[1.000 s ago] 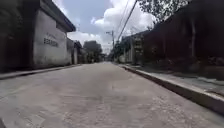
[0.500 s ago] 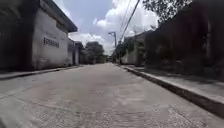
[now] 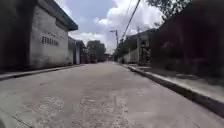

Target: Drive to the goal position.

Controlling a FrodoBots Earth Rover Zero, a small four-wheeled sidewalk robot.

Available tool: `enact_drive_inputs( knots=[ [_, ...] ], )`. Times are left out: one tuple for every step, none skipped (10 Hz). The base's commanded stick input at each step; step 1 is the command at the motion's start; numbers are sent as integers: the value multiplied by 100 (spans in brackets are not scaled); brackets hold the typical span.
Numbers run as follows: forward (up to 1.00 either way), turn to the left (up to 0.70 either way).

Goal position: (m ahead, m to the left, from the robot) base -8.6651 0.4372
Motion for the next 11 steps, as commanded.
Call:
enact_drive_inputs(
  knots=[
    [100,0],
    [65,0],
    [0,0],
    [0,0],
    [0,0],
    [0,0],
    [0,0],
    [0,0],
    [0,0],
    [0,0],
    [0,19]
  ],
)
